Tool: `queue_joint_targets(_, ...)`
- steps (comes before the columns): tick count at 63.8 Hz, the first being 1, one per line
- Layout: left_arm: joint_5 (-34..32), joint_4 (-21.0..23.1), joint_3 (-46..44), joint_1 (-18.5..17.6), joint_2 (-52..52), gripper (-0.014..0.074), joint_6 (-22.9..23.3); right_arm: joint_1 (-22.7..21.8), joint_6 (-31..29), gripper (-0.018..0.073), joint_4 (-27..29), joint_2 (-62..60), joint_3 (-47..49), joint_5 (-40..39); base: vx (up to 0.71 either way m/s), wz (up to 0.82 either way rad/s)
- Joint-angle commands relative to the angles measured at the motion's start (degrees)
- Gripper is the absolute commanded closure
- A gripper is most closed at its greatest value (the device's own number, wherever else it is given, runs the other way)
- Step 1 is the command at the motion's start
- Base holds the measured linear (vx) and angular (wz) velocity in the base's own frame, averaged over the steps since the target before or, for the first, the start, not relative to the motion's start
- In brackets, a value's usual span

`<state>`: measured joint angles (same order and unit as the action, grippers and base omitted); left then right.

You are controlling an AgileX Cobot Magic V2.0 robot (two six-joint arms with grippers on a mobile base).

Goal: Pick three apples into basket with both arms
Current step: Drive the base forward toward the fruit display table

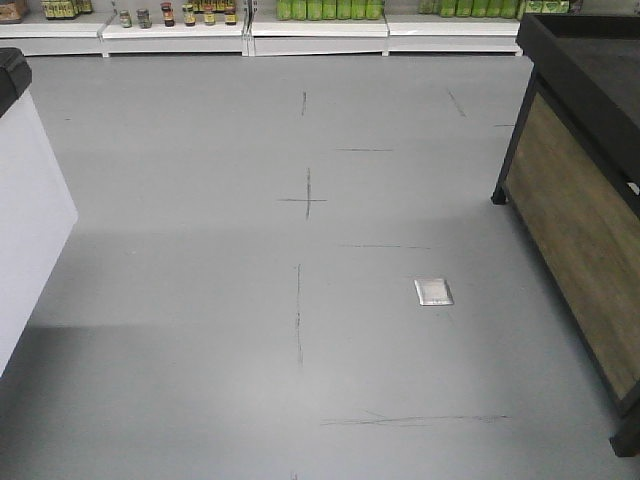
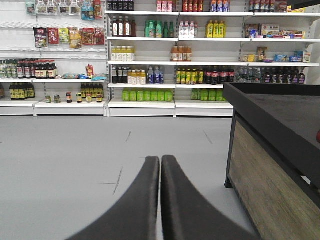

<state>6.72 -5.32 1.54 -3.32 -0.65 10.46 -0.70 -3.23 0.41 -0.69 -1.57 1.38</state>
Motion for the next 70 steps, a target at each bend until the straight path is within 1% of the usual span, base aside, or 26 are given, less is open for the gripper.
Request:
queue_joint_targets(1, -4.19, 0.06, 0.25, 0.03, -0.94, 0.0603, 0.45, -0.44, 0.00, 0.0568, -0.41, -0.70, -0.81, -4.22, 0.00, 0.00)
queue_joint_targets(70, -4.19, 0.06, 0.25, 0.03, -0.94, 0.0603, 0.45, -0.44, 0.00, 0.0568, -0.41, -0.70, -0.81, -4.22, 0.00, 0.00)
